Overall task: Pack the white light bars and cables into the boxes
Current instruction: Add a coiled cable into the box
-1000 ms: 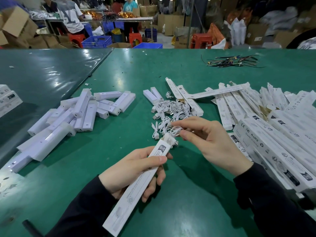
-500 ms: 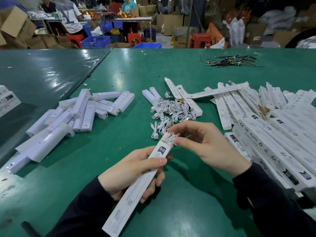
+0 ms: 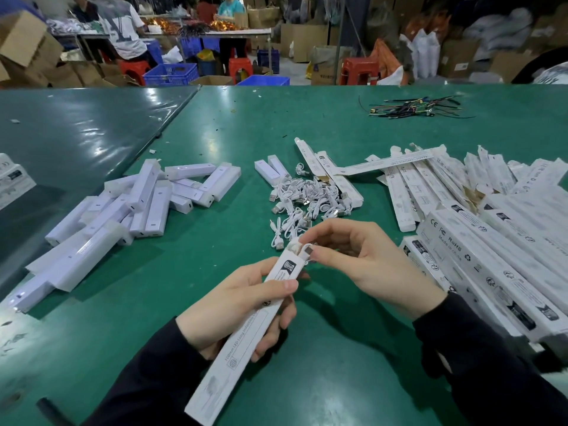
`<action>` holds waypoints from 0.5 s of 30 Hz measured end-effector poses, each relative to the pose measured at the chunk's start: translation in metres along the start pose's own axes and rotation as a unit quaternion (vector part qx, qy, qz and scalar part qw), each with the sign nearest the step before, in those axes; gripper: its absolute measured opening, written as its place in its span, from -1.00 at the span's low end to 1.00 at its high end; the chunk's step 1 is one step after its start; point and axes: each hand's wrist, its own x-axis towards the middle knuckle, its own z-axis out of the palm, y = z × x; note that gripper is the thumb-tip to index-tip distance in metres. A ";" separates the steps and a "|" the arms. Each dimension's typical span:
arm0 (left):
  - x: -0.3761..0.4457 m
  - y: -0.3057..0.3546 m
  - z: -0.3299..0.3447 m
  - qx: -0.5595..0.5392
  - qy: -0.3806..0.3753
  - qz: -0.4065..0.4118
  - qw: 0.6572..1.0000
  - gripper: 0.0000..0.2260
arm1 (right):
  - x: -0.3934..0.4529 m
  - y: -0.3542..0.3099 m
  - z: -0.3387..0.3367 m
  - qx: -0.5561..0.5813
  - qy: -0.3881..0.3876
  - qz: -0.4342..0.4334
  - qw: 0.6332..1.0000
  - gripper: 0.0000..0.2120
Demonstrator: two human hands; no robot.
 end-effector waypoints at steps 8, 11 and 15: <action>0.001 -0.004 0.001 0.010 -0.006 0.005 1.000 -0.66 | -0.002 -0.001 0.002 -0.050 -0.009 0.011 0.999 -0.87; 0.000 -0.005 0.001 0.019 -0.011 0.005 1.000 -0.64 | -0.002 -0.002 0.001 -0.044 -0.032 0.029 0.998 -0.85; 0.003 -0.005 0.002 0.031 0.021 0.020 0.999 -0.63 | 0.000 -0.002 0.004 -0.021 -0.017 0.033 0.999 -0.81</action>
